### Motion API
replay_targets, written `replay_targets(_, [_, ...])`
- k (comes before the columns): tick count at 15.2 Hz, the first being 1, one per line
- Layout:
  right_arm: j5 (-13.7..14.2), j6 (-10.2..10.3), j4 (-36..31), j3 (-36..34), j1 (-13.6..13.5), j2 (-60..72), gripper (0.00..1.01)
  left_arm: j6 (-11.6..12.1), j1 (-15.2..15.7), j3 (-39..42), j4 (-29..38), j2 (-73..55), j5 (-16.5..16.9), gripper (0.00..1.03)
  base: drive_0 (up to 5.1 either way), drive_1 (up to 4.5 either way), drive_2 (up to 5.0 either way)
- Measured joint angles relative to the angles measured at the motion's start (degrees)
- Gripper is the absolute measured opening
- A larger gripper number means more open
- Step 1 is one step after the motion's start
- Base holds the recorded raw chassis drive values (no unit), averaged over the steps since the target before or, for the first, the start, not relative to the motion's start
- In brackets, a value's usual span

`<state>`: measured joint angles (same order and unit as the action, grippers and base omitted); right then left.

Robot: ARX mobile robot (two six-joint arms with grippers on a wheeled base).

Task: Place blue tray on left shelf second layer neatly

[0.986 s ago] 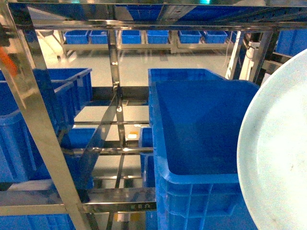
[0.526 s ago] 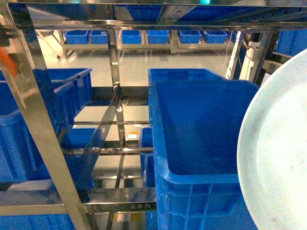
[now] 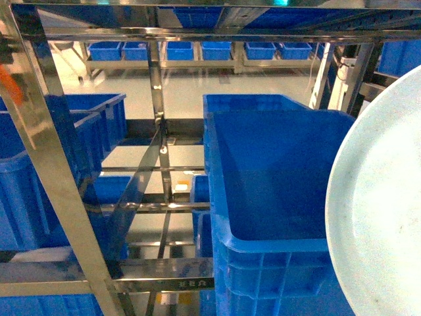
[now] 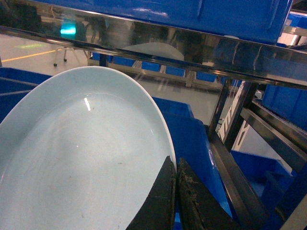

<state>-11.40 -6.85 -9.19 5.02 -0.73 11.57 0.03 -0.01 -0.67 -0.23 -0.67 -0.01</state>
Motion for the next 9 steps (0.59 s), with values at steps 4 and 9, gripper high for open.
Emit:
replay_targets(4, [-0.7,0.0,-2.1,0.0,0.0,2.1,0.02,0.0,0.0,0.0,0.0,0.0,0.0,0.98,0.0,0.0,0.0])
replay_targets(9, [-3.9,-0.3,-15.0,0.0,3.0,15.1,0.02,0.0,0.0,0.0,0.0,0.0,0.0,0.98,0.0,0.0,0.0])
